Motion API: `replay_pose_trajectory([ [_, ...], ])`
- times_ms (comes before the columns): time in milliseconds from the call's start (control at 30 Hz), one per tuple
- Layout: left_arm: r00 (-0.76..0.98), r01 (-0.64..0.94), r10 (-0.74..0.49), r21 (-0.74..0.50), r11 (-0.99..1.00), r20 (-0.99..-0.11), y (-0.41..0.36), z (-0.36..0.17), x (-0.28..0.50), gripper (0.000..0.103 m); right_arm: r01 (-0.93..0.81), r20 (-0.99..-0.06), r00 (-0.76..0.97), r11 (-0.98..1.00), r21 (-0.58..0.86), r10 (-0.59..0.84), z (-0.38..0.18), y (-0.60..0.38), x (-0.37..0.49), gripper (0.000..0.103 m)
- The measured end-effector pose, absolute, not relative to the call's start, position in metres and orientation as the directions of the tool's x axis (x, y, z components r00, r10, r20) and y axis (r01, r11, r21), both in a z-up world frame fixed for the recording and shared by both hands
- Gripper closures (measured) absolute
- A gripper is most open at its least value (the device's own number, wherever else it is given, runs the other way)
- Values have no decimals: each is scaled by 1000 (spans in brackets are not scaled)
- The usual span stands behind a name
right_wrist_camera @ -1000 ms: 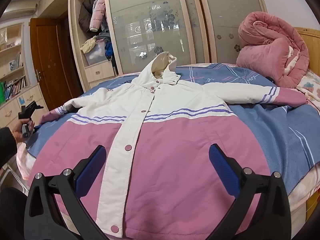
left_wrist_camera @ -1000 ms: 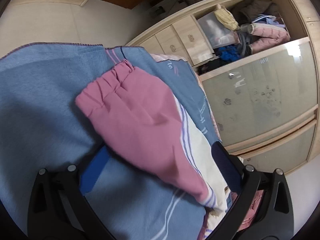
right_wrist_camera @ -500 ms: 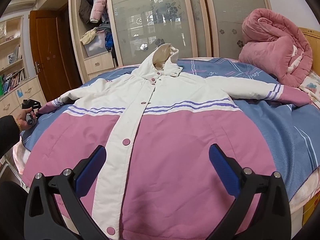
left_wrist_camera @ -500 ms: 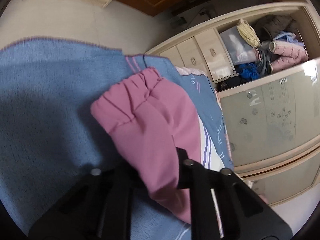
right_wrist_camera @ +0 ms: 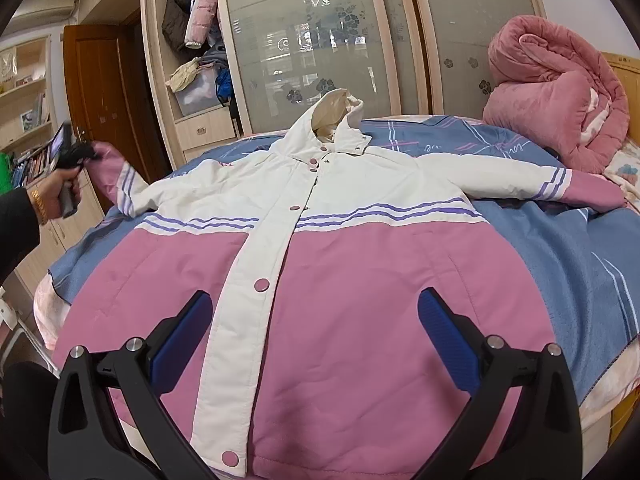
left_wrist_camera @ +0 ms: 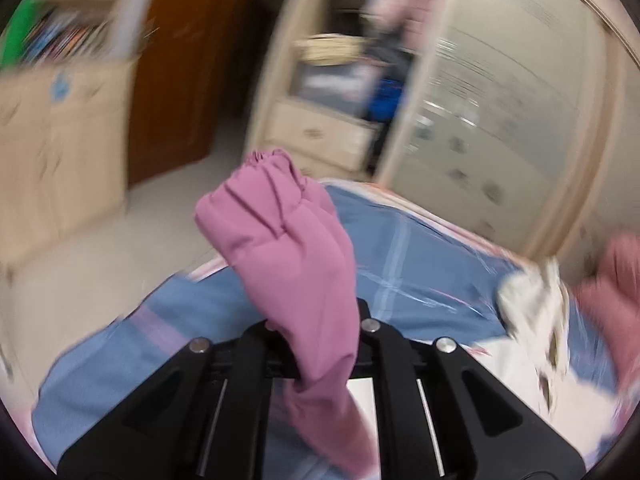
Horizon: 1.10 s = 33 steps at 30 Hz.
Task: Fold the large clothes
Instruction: 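Carry the cuff with the left tool across the jacket body and release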
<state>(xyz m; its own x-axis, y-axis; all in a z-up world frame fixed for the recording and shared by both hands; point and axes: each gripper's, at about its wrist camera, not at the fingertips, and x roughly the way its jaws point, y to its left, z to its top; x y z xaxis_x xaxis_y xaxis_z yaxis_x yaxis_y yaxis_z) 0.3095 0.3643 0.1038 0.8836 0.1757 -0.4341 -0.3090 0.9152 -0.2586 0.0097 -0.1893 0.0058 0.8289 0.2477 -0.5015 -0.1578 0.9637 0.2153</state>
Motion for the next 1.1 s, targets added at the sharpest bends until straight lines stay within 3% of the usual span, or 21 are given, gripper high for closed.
replay_pose_trajectory([
  [267, 891, -115, 9, -208, 971, -453, 216, 110, 358, 96, -154, -497, 828, 957, 245, 261, 8, -200, 8, 1],
  [367, 841, -63, -42, -175, 982, -539, 180, 78, 375, 89, -153, -490, 830, 953, 260, 267, 9, -203, 6, 1],
  [400, 813, -32, -70, -164, 986, -579, 169, 62, 380, 65, -154, -490, 829, 952, 264, 270, 10, -204, 6, 1],
  [433, 787, -13, -93, -167, 986, -609, 162, 51, 384, 13, -156, -490, 827, 951, 267, 274, 10, -205, 6, 1],
  [467, 767, 11, -124, -181, 983, -629, 154, 35, 385, 2, -159, -490, 826, 950, 269, 277, 10, -206, 6, 1],
  [600, 763, 38, -161, -205, 978, -626, 148, 13, 376, 2, -163, -493, 822, 947, 276, 285, 10, -207, 5, 1],
  [767, 808, 104, -239, -268, 958, -538, 139, 38, 320, 2, -163, -485, 825, 943, 290, 292, 12, -209, 6, 1],
  [867, 823, 94, -178, -180, 979, -539, 112, 54, 277, 2, -165, -479, 827, 941, 294, 294, 13, -210, 5, 1],
  [1000, 865, 96, -45, 76, 992, -499, 59, 59, 183, 2, -159, -480, 827, 942, 296, 291, 12, -210, 5, 1],
  [1100, 888, 77, -2, 143, 987, -460, 38, 51, 138, 2, -156, -489, 824, 944, 292, 287, 10, -209, 5, 1],
])
